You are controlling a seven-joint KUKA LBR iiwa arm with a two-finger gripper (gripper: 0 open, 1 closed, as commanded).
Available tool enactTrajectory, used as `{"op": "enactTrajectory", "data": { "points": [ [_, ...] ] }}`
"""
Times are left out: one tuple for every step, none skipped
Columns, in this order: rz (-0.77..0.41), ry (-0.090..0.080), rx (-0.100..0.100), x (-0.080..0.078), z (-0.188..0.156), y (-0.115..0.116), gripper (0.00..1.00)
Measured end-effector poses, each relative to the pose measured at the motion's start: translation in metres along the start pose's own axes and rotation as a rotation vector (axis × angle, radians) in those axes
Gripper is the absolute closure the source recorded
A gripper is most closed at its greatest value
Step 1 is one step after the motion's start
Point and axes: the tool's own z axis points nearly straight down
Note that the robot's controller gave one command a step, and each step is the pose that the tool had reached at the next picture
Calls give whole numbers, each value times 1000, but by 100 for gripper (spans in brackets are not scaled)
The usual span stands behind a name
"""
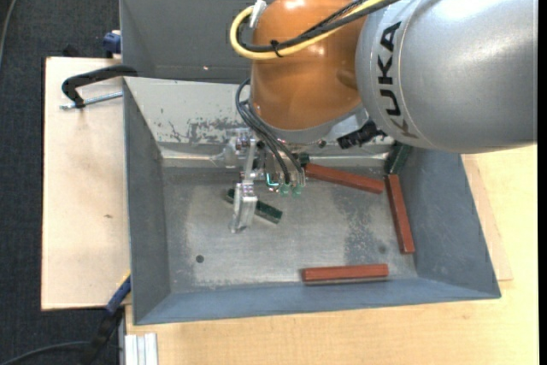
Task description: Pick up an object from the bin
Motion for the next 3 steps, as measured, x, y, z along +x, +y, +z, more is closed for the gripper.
{"op": "enactTrajectory", "data": {
  "points": [
    [31,-1,3,-17,67,-54,0],
    [-4,0,1,-28,176,-82,0],
    [-5,-7,-2,-30,171,-80,100]
  ]
}}
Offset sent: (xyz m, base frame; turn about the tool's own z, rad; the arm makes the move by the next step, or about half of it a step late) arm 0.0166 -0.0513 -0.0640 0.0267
